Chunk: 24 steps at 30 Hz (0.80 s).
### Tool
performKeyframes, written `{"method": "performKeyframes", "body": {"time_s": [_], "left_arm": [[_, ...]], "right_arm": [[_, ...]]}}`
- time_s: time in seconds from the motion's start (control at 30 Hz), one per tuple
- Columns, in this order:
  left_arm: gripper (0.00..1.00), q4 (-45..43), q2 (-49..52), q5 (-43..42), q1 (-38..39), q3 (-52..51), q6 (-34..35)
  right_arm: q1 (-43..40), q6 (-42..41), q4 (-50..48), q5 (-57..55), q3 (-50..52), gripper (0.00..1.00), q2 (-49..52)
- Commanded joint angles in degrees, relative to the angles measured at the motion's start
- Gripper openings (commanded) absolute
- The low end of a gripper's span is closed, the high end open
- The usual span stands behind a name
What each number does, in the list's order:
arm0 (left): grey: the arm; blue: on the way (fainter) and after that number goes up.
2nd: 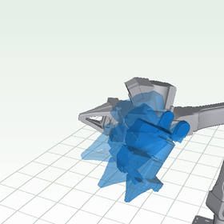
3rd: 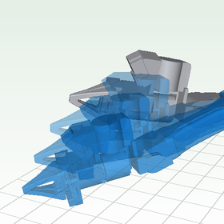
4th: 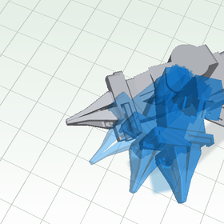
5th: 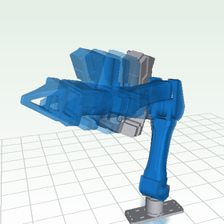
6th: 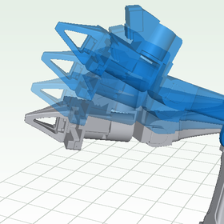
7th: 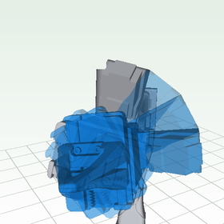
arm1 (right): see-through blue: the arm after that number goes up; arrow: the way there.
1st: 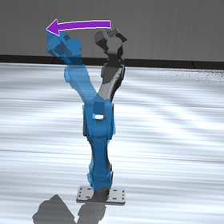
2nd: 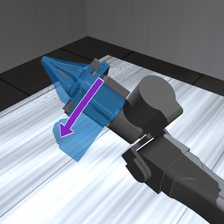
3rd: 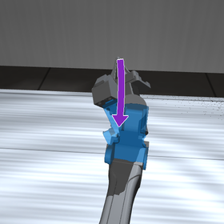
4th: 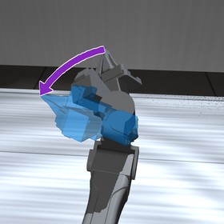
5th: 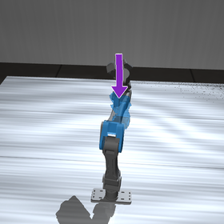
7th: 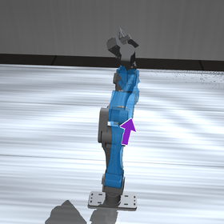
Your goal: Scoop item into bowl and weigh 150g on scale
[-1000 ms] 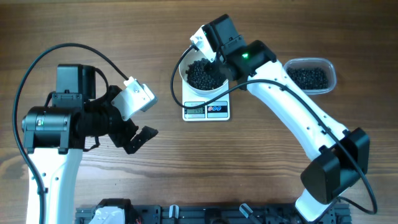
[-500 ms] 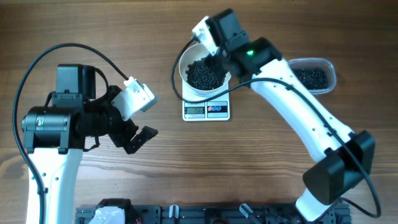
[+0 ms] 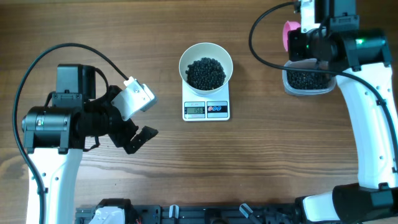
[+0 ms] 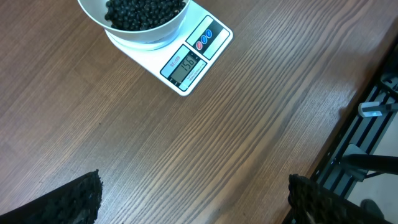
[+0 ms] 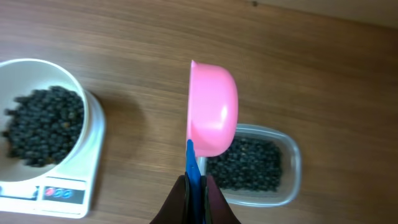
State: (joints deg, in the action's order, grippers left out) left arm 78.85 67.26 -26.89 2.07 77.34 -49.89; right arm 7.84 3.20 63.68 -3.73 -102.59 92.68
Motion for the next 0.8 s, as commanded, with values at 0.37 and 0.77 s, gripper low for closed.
{"method": "performKeyframes", "body": {"time_s": [0.37, 0.77], "left_arm": [[1.00, -0.13, -0.52, -0.50, -0.48, 0.90, -0.90], [1.00, -0.13, -0.52, -0.50, -0.48, 0.90, -0.90]], "right_arm": [[15.10, 4.44, -7.61, 13.20, -0.79, 0.04, 11.69], [20.20, 14.84, -10.95, 1.81, -0.79, 0.04, 17.84]]}}
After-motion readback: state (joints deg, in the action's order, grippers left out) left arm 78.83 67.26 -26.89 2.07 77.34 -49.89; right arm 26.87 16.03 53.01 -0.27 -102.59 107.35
